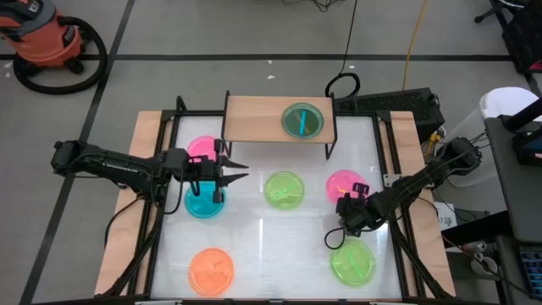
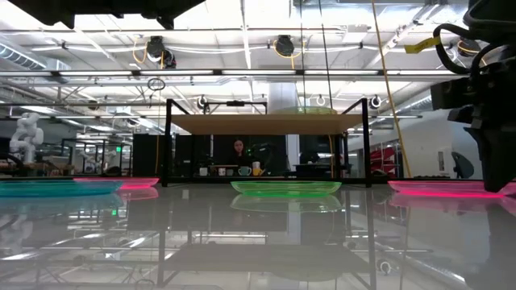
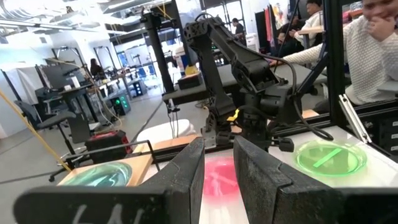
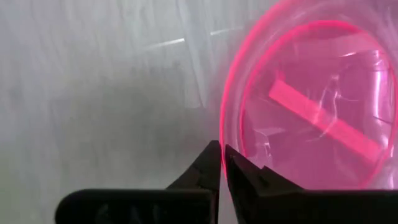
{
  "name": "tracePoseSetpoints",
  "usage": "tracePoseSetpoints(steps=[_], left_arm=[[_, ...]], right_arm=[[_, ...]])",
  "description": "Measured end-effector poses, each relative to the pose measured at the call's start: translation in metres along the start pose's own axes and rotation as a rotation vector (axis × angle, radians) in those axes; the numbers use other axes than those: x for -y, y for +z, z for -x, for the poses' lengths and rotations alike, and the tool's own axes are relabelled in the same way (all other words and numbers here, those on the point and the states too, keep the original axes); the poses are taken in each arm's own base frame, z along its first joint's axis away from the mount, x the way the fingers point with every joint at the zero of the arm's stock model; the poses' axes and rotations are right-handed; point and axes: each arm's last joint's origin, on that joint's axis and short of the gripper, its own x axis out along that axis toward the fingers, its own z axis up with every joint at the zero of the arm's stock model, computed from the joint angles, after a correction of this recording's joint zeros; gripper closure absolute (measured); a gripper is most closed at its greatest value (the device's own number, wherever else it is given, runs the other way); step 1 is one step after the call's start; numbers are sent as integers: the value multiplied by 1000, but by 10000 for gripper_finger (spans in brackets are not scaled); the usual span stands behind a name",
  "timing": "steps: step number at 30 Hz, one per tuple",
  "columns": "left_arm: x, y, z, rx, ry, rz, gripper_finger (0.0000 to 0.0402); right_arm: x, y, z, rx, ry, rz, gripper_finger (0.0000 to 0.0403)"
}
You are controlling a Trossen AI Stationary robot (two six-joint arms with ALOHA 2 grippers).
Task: Place and stack plates onto a shelf
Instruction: Stack the right pink plate on top of the blue plate on the shelf
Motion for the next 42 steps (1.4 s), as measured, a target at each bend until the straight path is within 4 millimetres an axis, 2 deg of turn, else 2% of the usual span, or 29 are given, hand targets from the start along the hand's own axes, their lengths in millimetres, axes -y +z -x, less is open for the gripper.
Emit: tracePoseSetpoints(steps=[7,11,19,24,33,38,42], left_arm=[[0,0,0,0,0,2,309],[0,0,0,-1,0,2,309],[0,0,0,-1,0,2,309],[0,0,0,-6,10,-53,309],[0,-1,0,-16,12,-73,309],[0,-3,0,-30,10,-26,309],[0,-3,0,-30,12,-29,309]], right_arm=[[0,0,3,6,17,14,402],[-2,1,12,25,29,37,403],[-16,23,59,218,168,146,403],[-18,39,88,357,180,220,403],[-9,68,116,518,121,327,403],[-1,86,132,620,93,392,403],[15,101,138,665,-65,397,403]])
